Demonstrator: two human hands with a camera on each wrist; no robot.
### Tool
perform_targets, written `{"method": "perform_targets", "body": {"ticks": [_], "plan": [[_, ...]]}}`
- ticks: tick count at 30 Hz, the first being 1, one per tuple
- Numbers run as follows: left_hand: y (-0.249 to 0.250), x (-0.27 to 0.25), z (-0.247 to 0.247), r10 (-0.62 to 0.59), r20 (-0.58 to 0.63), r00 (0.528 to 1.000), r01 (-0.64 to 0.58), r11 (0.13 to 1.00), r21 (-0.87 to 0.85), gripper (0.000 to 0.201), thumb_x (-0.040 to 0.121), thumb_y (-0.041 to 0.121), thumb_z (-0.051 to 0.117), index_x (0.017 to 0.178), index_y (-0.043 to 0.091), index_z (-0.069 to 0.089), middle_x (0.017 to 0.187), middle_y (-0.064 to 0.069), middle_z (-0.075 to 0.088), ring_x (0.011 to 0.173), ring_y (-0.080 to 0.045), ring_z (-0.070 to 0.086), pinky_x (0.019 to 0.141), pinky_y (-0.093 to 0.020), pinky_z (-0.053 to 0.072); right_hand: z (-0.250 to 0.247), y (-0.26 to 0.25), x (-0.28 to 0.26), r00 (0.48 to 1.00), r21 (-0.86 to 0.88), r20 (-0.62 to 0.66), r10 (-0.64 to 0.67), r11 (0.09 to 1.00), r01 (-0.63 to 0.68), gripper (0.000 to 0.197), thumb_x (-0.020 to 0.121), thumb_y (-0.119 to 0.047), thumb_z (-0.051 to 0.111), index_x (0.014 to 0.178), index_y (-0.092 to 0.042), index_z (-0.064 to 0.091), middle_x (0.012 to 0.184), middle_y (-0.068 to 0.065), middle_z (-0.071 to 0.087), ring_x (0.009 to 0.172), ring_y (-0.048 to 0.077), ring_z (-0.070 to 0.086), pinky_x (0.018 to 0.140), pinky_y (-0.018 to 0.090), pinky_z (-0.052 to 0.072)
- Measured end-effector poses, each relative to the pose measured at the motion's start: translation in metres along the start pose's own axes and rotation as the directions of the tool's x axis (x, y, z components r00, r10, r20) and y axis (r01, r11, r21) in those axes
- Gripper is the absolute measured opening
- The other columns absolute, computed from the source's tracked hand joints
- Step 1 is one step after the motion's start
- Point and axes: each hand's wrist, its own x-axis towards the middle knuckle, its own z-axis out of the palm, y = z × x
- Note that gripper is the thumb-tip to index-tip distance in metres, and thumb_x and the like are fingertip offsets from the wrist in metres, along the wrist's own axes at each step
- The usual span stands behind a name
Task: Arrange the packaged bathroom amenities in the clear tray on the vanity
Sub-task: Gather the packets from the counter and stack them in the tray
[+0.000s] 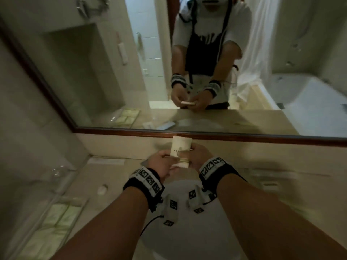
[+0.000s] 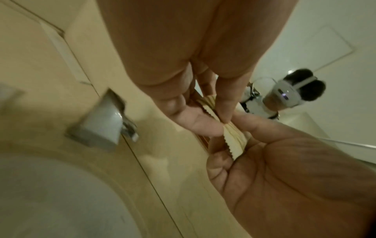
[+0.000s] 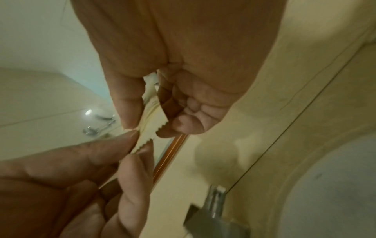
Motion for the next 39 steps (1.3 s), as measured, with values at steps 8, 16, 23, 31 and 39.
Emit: {"method": "perform_targets", "body": {"ticks": [8,16,23,31,39], "plan": [[0.014,-0.021,-0.174,0.044,-0.173,0.984,-0.039,0.999,0.033,0.017,0.082,-0.008,0.067,0.094,0.004,0.068,0.07,-0.014,0.066,0.046,-0.017,0.056,0.04,-0.02,0.041,0.18,0.003,0.027,0.983,0.01,0.18,0.03,0.999,-0.033,0.025,0.067,-0.008,0.082,0.091,-0.009,0.076,0.098,0.022,0.074,0.098,0.044,0.069,0.092,0.064,0.05],[-0.012,-0.054,-0.321,-0.029,-0.482,0.876,-0.05,0.987,-0.151,0.019,0.082,-0.005,0.072,0.094,0.008,0.066,0.07,-0.008,0.068,0.055,-0.018,0.055,0.041,-0.021,0.04,0.318,0.031,0.039,0.94,-0.168,0.326,0.099,0.985,-0.046,0.025,0.068,-0.034,0.083,0.085,-0.018,0.075,0.079,0.008,0.075,0.067,0.022,0.063,0.053,0.027,0.047],[-0.068,-0.091,-0.416,-0.189,-0.597,0.78,0.055,0.97,-0.235,0.024,0.077,-0.008,0.076,0.089,0.008,0.062,0.066,-0.012,0.067,0.048,-0.02,0.059,0.041,-0.022,0.039,0.417,0.095,0.034,0.892,-0.24,0.413,0.182,0.967,-0.087,0.007,0.09,-0.015,0.069,0.088,-0.01,0.073,0.069,0.011,0.068,0.046,0.015,0.05,0.045,0.025,0.037],[-0.141,-0.107,-0.479,-0.403,-0.611,0.682,0.307,0.915,-0.261,0.011,0.087,0.002,0.07,0.092,0.01,0.065,0.069,-0.016,0.068,0.053,-0.023,0.061,0.051,-0.026,0.052,0.467,0.168,0.037,0.853,-0.565,0.415,0.316,0.824,-0.03,0.008,0.084,-0.004,0.07,0.082,-0.011,0.073,0.079,0.016,0.072,0.063,0.03,0.07,0.066,0.038,0.062],[-0.168,-0.109,-0.503,-0.34,-0.731,0.591,0.386,0.915,-0.113,0.006,0.092,0.013,0.059,0.094,0.017,0.063,0.088,-0.012,0.073,0.075,-0.027,0.074,0.064,-0.04,0.064,0.5,0.217,0.046,0.872,-0.648,0.286,0.397,0.751,-0.129,0.015,0.091,-0.011,0.064,0.081,-0.021,0.069,0.075,0.011,0.073,0.062,0.029,0.073,0.069,0.048,0.063]]}}
